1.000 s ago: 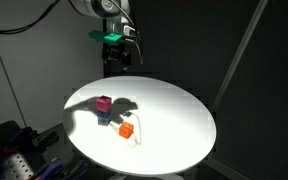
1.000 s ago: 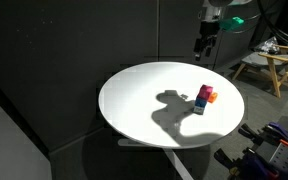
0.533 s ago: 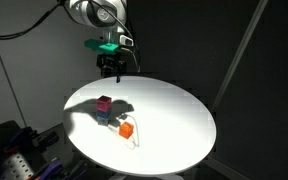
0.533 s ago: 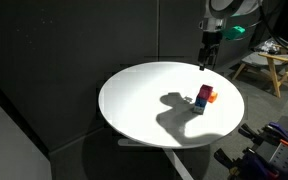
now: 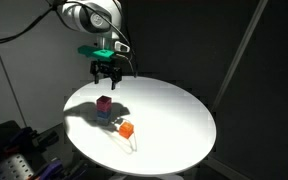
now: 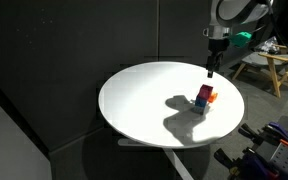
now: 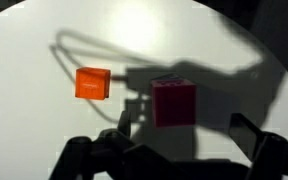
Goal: Put the pink block on top of the orange block
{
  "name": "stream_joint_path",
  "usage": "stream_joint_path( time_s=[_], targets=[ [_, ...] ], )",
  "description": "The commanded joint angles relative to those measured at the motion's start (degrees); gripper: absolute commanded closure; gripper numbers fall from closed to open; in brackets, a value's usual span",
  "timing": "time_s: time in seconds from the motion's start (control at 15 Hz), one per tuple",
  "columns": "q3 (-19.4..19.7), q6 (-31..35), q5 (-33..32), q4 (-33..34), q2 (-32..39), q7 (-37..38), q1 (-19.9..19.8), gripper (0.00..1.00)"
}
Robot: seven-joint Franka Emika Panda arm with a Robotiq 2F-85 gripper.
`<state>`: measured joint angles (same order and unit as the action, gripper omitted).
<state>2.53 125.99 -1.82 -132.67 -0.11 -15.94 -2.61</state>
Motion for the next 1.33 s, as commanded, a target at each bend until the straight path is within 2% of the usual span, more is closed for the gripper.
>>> stream_joint_path(
  time_s=[0.0, 0.47, 1.27],
  targets=[
    [0.2, 3.8, -1.3, -3.8, -1.7, -0.8, -0.1, 0.00],
    [0.0, 10.4, -1.2, -7.6, -0.9, 0.2, 0.1, 0.00],
    [-1.1, 13.5, -3.9, -3.8, 6.0, 7.1, 1.3, 0.00]
  ],
)
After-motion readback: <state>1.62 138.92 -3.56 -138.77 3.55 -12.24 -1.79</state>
